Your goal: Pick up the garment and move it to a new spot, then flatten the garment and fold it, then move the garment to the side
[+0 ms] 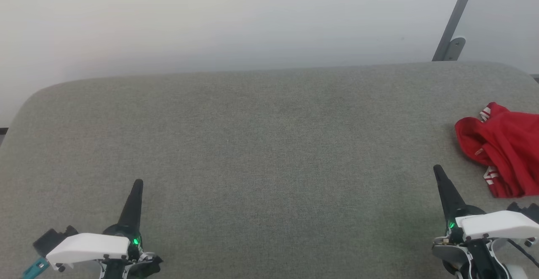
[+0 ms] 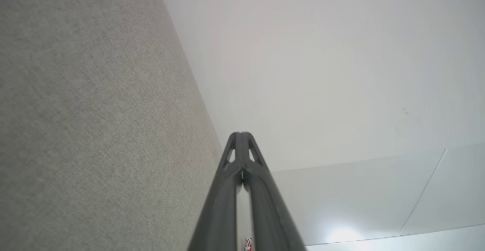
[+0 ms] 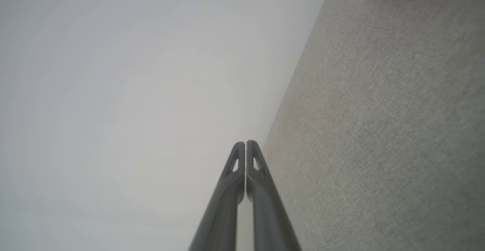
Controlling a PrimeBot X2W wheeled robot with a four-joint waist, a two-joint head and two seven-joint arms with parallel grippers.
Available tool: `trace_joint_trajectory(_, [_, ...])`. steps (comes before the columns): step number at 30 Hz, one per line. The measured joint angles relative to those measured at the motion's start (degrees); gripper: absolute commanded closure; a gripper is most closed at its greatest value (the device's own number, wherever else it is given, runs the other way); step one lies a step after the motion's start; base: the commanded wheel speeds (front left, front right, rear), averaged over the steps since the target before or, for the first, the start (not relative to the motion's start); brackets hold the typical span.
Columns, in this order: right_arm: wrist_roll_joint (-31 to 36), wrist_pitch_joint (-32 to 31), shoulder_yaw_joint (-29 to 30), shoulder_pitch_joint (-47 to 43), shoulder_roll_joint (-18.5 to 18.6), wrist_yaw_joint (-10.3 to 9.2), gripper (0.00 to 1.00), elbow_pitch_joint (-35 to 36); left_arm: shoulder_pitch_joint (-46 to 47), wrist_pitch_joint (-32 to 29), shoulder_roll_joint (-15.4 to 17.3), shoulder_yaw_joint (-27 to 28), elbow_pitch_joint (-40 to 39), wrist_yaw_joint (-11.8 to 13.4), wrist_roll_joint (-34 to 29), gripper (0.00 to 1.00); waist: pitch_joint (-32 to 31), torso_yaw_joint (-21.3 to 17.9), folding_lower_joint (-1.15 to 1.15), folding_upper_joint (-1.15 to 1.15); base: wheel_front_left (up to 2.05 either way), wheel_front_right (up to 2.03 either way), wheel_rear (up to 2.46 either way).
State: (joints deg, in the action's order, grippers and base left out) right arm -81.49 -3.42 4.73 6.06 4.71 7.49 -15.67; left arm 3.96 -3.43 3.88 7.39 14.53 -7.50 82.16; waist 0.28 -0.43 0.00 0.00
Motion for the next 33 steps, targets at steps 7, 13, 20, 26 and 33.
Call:
trace_joint_trajectory(7, [-2.8,-0.7,0.5,0.0,-0.5,0.0,1.0,0.4,0.7,-0.7,-0.3,-0.2,-0.1,0.0,2.7,1.0,0.0,0.1,0.0,0.0,0.0,0.0,0.0])
trace_joint_trajectory(13, [-4.9,-1.4,0.9,0.0,-0.9,0.0,1.0,0.6,1.0,-1.4,-0.5,-0.4,-0.2,0.0,4.4,1.0,0.0,0.2,0.0,0.0,0.0,0.0,0.0])
trace_joint_trajectory(20, [-7.3,-2.2,1.3,0.0,-1.2,0.0,1.0,1.0,1.3,-2.1,-0.7,-0.6,-0.3,0.0,6.9,1.0,-0.1,0.3,0.0,0.0,0.0,0.0,0.0])
trace_joint_trajectory(26, [-9.3,-2.7,1.6,0.0,-1.5,0.0,1.0,1.3,1.8,-2.6,-0.8,-0.8,-0.3,0.0,8.4,1.0,-0.1,0.4,0.0,0.0,0.0,0.0,0.0])
trace_joint_trajectory(33, [-10.8,-3.2,1.9,0.0,-1.8,0.0,1.0,1.6,1.9,-3.1,-1.0,-0.9,-0.4,0.0,10.2,1.0,-0.1,0.4,0.0,0.0,0.0,0.0,0.0])
